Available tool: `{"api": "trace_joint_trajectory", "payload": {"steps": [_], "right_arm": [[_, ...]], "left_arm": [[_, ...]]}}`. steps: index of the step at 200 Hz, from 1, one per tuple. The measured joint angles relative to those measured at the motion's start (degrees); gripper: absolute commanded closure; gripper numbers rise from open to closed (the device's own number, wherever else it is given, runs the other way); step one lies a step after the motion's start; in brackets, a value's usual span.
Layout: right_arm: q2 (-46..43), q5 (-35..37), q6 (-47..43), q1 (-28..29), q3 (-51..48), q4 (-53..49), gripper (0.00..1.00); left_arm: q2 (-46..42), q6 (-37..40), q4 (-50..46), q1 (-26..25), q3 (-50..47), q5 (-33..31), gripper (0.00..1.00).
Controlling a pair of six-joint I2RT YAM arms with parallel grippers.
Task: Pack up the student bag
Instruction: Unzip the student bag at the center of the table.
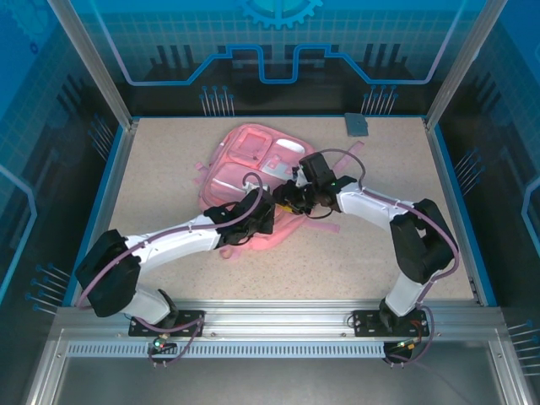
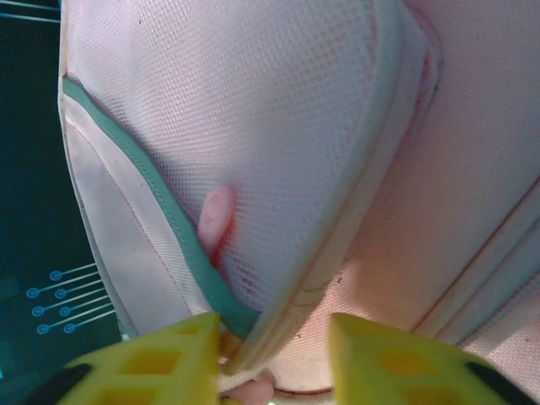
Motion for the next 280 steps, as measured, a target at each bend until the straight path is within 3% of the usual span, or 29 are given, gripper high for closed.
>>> {"api": "trace_joint_trajectory", "payload": {"steps": [14, 27, 96, 113, 135, 147, 183, 223, 280], "right_arm": [[0.0, -0.1, 0.0, 0.0, 0.7, -0.6, 0.90], [0.0, 0.5, -0.2, -0.1, 1.3, -1.8, 0.95], [-1.0, 4.9, -5.1, -2.5, 2.1, -7.2, 0.97], [-1.1, 5.8, -5.9, -3.0, 2.5, -7.7, 0.91], [-1.6, 6.8, -6.3, -3.5, 2.6, -8.1, 0.61], [-2.7, 7.5, -6.6, -4.1, 2.4, -8.9, 0.53], [-8.9, 9.0, -4.7, -4.9, 0.6, -10.6, 0.43], [-16.2, 11.9, 1.7, -4.9, -2.8, -14.6, 0.43], [-21.1, 15.2, 10.2, -4.9, -10.1, -16.5, 0.46]], "left_arm": [[-0.4, 0.0, 0.2, 0.4, -0.6, 0.3, 1.00], [-1.2, 0.0, 0.2, 1.1, -1.2, 0.9, 1.00], [-7.3, 1.8, 4.7, 11.6, -9.0, 5.5, 1.00], [-7.5, 3.1, 6.0, 13.9, -9.6, 7.3, 1.00], [-7.6, 4.9, 7.1, 15.1, -9.6, 10.0, 1.00], [-7.6, 5.8, 7.5, 15.1, -9.6, 11.4, 1.00], [-7.7, 7.8, 8.4, 11.7, -9.5, 13.3, 1.00], [-7.0, 9.2, 8.5, 4.2, -6.8, 17.1, 1.00], [1.6, 8.9, 11.0, -1.3, -0.7, 20.6, 1.00]]}}
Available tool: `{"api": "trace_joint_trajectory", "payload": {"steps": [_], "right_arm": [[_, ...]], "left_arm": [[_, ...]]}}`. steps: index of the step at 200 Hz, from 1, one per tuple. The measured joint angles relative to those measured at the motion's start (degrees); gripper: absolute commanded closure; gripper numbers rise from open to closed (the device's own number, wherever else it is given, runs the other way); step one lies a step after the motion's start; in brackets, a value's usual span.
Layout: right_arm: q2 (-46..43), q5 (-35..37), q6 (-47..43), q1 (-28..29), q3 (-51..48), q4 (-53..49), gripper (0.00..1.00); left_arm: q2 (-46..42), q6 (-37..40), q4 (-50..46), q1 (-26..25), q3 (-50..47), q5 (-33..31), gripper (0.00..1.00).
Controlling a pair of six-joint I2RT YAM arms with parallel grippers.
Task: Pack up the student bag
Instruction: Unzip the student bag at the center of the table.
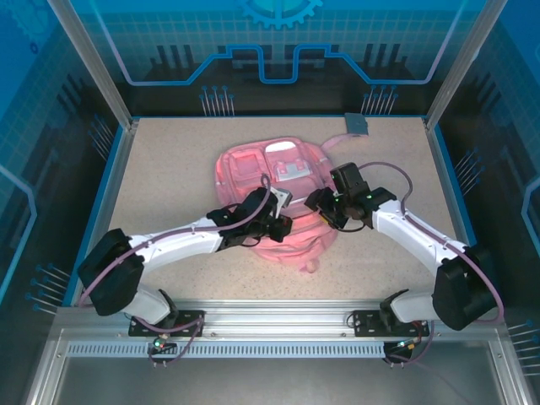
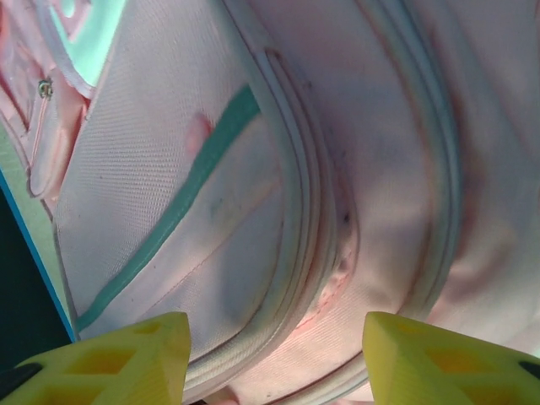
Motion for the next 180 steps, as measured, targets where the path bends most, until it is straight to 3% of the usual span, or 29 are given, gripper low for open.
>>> {"api": "trace_joint_trajectory", "payload": {"steps": [36, 94, 180], "right_arm": [[2.1, -1.0, 1.6, 0.0, 0.3, 1.7, 0.57], [6.7, -1.1, 1.9, 0.0, 2.7, 0.3, 0.87], [6.8, 2.0, -2.4, -1.3, 5.3, -1.8, 0.92]], "left_arm": [[1.4, -0.2, 0.3, -0.3, 1.1, 0.0, 1.00], [1.4, 1.2, -4.2, -0.3, 2.1, -1.6, 1.00], [-8.3, 6.3, -15.6, 1.3, -0.7, -7.6, 1.00]]}}
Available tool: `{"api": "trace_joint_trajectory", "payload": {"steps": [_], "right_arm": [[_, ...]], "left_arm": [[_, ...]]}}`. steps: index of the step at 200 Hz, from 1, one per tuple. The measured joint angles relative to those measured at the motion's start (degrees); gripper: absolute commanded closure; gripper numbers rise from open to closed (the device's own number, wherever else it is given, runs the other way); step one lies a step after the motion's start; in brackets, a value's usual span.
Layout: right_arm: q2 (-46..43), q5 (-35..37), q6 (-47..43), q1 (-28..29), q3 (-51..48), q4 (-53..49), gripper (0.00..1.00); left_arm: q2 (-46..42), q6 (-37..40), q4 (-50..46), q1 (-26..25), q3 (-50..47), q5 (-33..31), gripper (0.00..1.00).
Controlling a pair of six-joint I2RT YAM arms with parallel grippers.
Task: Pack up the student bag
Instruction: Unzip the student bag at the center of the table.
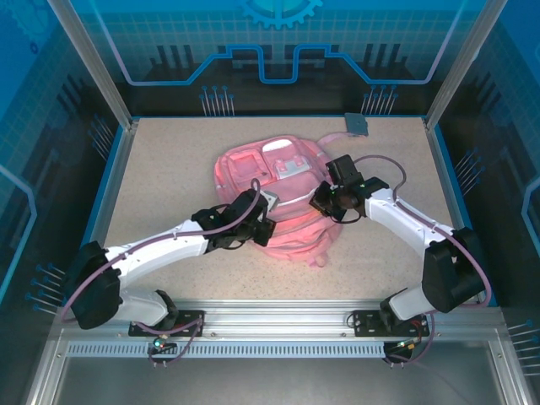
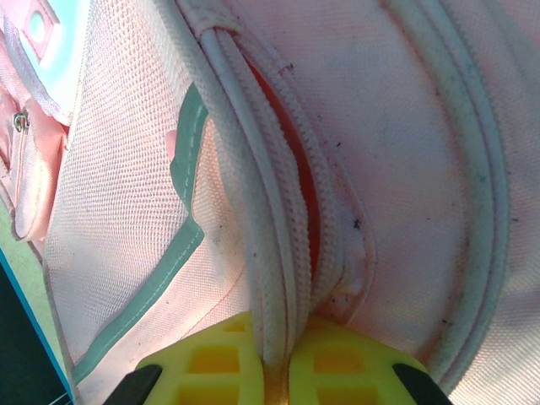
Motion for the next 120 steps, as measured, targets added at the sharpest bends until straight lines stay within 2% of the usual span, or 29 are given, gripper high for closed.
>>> {"api": "trace_joint_trajectory", "payload": {"steps": [52, 120], "right_arm": [[0.2, 0.6, -1.3, 0.0, 0.1, -0.2, 0.92], [1.1, 1.3, -4.5, 0.5, 0.1, 0.2, 0.93]], "left_arm": [[-2.8, 0.9, -3.5, 3.7, -1.9, -2.2, 1.00], [-1.5, 2.3, -3.3, 7.9, -2.0, -3.3, 1.00]]}}
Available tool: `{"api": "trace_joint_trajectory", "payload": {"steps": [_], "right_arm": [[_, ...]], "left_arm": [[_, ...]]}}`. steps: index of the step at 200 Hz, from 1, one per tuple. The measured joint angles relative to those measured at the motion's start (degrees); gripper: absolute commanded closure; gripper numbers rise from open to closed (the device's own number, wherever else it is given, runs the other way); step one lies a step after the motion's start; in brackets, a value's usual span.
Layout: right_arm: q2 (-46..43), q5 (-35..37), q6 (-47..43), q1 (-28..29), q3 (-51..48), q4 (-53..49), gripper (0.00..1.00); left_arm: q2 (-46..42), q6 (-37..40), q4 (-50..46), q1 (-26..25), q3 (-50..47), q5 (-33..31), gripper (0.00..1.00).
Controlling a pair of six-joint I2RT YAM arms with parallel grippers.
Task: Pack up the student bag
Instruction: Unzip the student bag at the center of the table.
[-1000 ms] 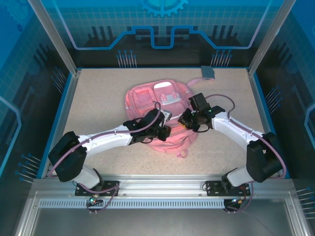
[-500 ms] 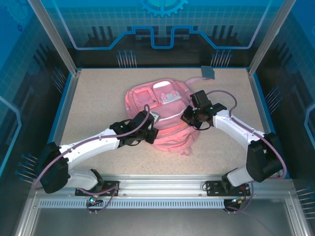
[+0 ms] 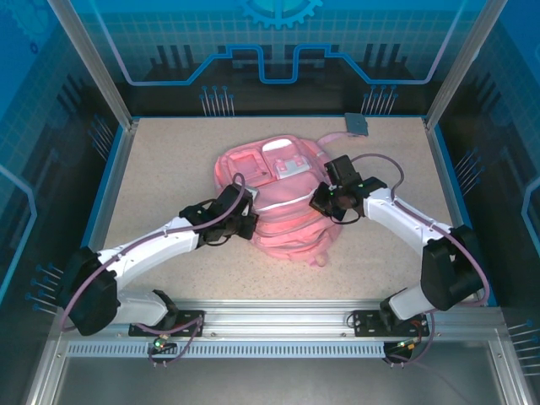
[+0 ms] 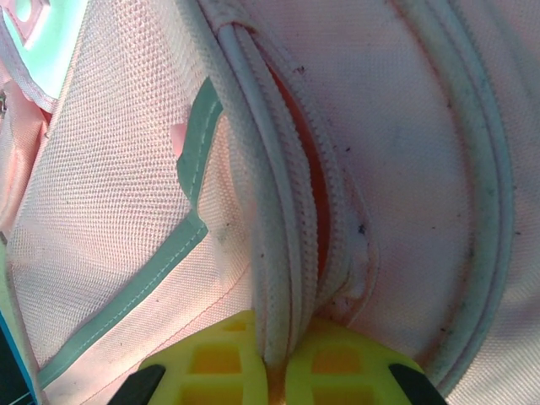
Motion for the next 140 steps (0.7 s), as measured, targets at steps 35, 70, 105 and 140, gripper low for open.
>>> {"api": "trace_joint_trajectory", "payload": {"steps": [35, 70, 105, 140], "right_arm": [[1.3, 0.6, -1.4, 0.6, 0.4, 1.1, 0.93], [4.2, -0.6, -3.7, 1.2, 1.8, 3.9, 0.90], [6.6, -2.3, -6.8, 2.4, 3.6, 6.2, 0.52], [6.6, 0.7, -13.0, 2.7, 8.3, 2.2, 0.28]], "left_arm": [[2.6, 1.4, 1.6, 3.0, 0.1, -0.2, 1.00], [4.3, 1.8, 2.1, 4.9, 0.7, -1.4, 0.95], [4.3, 0.2, 1.4, 6.9, 0.7, -4.5, 0.58], [0.4, -2.6, -0.2, 9.1, 0.5, -6.1, 0.33]]}}
